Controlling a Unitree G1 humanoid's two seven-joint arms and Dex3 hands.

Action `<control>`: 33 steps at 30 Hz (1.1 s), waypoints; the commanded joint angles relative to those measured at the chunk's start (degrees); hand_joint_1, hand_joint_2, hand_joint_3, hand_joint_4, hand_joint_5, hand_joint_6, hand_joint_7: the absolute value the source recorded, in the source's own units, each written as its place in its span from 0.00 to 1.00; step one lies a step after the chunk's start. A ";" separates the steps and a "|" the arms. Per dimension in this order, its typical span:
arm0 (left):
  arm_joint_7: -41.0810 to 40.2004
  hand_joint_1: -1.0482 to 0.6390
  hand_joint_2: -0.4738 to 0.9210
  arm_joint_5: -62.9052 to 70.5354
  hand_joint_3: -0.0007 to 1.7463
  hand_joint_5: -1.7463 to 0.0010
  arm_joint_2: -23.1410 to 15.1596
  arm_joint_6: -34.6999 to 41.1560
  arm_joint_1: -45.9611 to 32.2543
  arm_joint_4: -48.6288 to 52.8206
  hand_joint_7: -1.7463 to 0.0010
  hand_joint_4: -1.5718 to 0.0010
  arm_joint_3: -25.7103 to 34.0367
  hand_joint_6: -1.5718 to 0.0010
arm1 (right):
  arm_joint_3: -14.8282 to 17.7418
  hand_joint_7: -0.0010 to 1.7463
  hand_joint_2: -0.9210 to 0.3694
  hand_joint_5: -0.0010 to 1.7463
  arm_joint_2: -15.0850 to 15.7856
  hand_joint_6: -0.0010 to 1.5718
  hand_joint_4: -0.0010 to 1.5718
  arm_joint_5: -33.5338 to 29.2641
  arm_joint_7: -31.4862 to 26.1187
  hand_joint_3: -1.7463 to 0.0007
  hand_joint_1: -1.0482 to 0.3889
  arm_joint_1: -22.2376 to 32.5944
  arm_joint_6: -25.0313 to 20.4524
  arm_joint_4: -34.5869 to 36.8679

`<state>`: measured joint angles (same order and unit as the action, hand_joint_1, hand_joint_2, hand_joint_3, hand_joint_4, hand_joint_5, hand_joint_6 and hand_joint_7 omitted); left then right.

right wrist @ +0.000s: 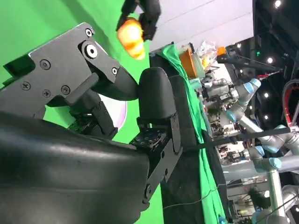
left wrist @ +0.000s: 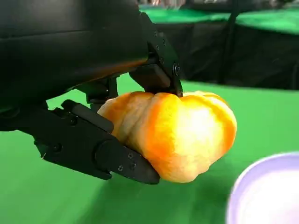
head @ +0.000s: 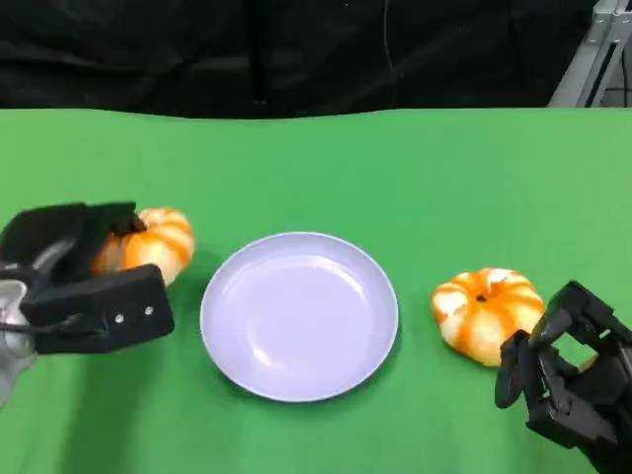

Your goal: Grasp the bread from the table and place it into the plate.

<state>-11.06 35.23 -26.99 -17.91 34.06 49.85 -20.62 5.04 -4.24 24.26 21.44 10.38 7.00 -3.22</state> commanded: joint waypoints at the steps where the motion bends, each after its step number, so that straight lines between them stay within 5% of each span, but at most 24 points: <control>1: 2.89 0.63 0.99 -1.42 0.17 0.07 -2.52 -0.01 -1.79 -7.35 0.39 0.53 1.94 0.45 | 0.42 0.96 0.36 1.00 1.06 0.43 0.56 0.14 -0.82 0.28 0.62 0.54 -1.41 -1.43; 7: 7.96 0.63 0.99 -1.90 0.16 0.10 -1.71 0.33 -4.14 -18.20 0.39 0.51 1.84 0.44 | 0.48 0.96 0.35 1.00 1.15 0.43 0.56 0.36 -0.44 0.29 0.63 0.32 -1.34 -1.16; 11: 8.31 0.65 0.97 -0.57 0.19 0.03 0.87 -0.94 -5.73 -21.48 0.31 0.53 -0.04 0.46 | 0.35 0.96 0.35 1.00 0.99 0.43 0.56 0.29 -0.70 0.29 0.62 0.37 -1.53 -1.42; 18: 7.70 0.62 0.99 1.96 0.20 0.00 5.58 -2.77 -5.19 -17.01 0.17 0.58 -4.22 0.55 | 0.25 0.96 0.35 1.00 0.63 0.43 0.56 0.37 -0.43 0.28 0.63 0.24 -1.23 -1.34; 29: 6.81 0.61 1.00 1.68 0.21 0.00 12.19 -4.91 -3.31 -10.29 0.10 0.59 -6.59 0.59 | -0.05 0.95 0.34 1.00 0.17 0.43 0.56 0.12 -0.28 0.28 0.62 0.75 -0.52 -1.53; 32: 6.88 0.61 1.00 2.43 0.21 0.02 11.76 -4.69 -3.48 -11.33 0.19 0.59 -6.42 0.55 | -0.19 0.96 0.36 1.00 0.20 0.43 0.56 -0.17 -0.80 0.28 0.61 0.98 -0.77 -2.04; 33: 7.38 0.37 1.00 3.19 0.19 0.45 11.11 -3.57 -4.06 -13.29 0.58 0.73 -6.39 0.65 | -0.26 0.96 0.36 1.00 0.24 0.43 0.56 -0.16 -0.94 0.28 0.61 1.09 -1.02 -2.35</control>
<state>-3.60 37.20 -14.01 -22.89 29.83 39.41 -27.31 4.74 -4.42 24.19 21.13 10.96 6.04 -4.09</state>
